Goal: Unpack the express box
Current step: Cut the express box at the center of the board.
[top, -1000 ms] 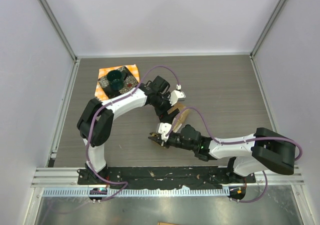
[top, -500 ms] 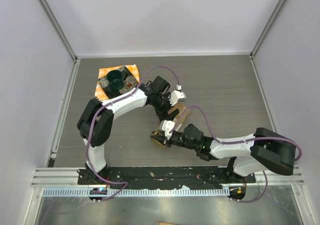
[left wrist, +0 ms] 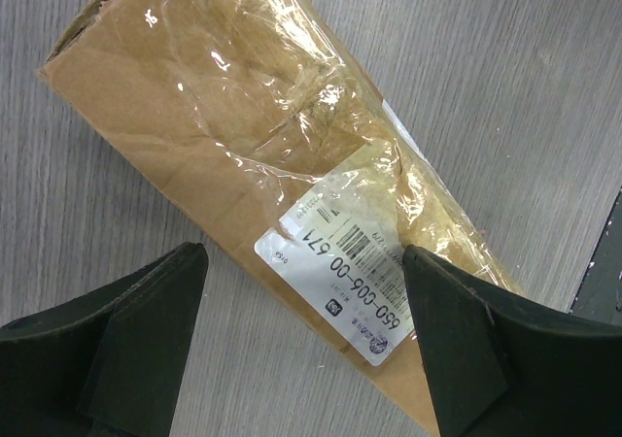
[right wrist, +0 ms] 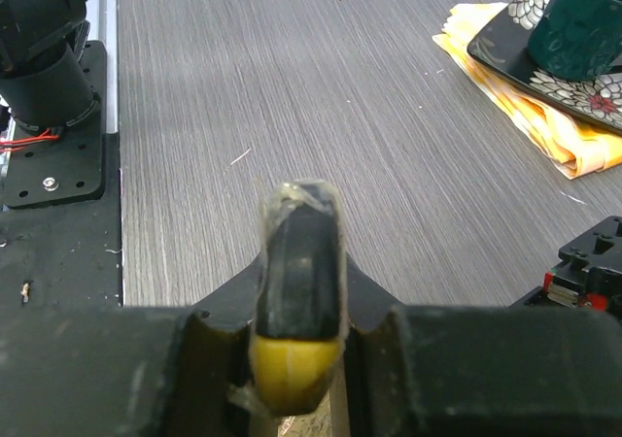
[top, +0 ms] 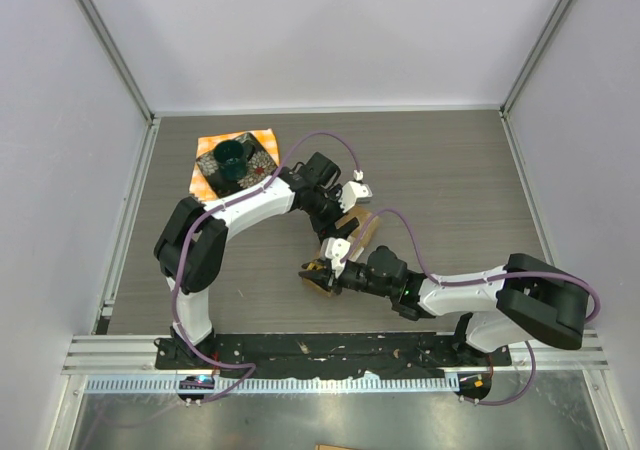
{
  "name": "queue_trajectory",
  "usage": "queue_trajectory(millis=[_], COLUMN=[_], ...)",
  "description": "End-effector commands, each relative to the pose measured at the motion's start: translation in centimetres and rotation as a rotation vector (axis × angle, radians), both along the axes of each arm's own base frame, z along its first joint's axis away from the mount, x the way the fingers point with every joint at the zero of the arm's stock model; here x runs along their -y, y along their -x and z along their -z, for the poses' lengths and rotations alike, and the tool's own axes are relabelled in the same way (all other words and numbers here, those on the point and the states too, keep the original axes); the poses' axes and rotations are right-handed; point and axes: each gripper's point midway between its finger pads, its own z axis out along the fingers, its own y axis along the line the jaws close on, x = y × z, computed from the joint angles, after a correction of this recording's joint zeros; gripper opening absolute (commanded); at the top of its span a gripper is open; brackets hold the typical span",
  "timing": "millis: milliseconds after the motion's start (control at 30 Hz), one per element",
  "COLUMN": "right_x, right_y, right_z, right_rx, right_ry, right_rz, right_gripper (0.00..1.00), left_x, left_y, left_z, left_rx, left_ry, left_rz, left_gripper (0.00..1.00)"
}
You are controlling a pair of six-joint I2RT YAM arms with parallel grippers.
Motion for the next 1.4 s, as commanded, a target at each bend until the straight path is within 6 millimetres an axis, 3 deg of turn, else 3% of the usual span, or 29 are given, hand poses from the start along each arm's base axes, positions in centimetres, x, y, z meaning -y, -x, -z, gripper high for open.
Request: queue_trajectory(millis=[0, 233, 500, 1367], right_x=[-0.9, -0.6, -0.6, 0.4], right_y=[0.1, -0.3, -0.7, -0.7], right_z=[-2.4, -1.8, -2.8, 0.4], right_rx=[0.012, 0.025, 0.045, -0.011], right_ry=[-0.083, -0.067, -0.072, -0.006], right_rz=[-0.023, -0.002, -0.002, -0.003], right_gripper=[0.01, 0.01, 0.01, 0.01], left_x=[-0.5, -0.5, -0.6, -0.5], left_y=[-0.2, -0.1, -0.1, 0.1], left_z=[1.2, 1.3, 1.4, 1.9], left_rx=[0.024, 0.021, 0.017, 0.006], left_ry=[-0.037, -0.036, -0.039, -0.044], left_rz=[0.003, 0.004, 0.004, 0.011], left_gripper=[0.86, 0.86, 0.86, 0.84])
